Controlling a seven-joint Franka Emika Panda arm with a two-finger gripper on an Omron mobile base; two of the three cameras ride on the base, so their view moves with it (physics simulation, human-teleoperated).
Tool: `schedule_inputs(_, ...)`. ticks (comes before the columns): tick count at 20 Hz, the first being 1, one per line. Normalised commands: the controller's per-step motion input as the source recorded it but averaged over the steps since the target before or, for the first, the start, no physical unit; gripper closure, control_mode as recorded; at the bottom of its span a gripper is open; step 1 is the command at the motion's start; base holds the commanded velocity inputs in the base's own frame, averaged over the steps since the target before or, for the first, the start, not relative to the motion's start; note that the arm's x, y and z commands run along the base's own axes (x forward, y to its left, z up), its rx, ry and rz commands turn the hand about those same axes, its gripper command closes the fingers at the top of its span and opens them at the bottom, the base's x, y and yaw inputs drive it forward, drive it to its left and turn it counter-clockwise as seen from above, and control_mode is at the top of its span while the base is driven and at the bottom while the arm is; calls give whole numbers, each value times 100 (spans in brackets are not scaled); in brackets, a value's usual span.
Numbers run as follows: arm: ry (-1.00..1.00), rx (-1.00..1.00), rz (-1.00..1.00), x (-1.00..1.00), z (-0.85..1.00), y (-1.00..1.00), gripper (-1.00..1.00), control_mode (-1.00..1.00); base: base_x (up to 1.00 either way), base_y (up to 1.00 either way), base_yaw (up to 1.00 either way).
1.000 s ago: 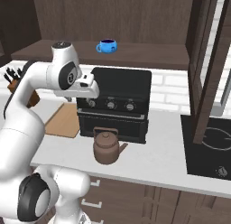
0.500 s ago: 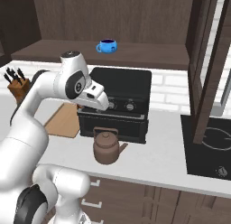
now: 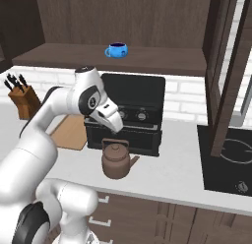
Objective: Pick the kettle from the counter and place it on the tray. Then pick the mug from the cabinet and place it on the tray. Then close the cabinet doors.
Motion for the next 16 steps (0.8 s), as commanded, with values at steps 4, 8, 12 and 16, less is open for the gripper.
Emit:
schedule_inputs(4,4,7,-10,10,-38,-2,-100,-100,0,0,0)
schedule_inputs(8,0,14,6,0,-22,2,-100,-100,0,0,0)
schedule_inputs(12,0,4,8,0,-19,4,-100,-100,0,0,0)
schedule_inputs(16,0,0,0,10,-27,6,-100,-100,0,0,0)
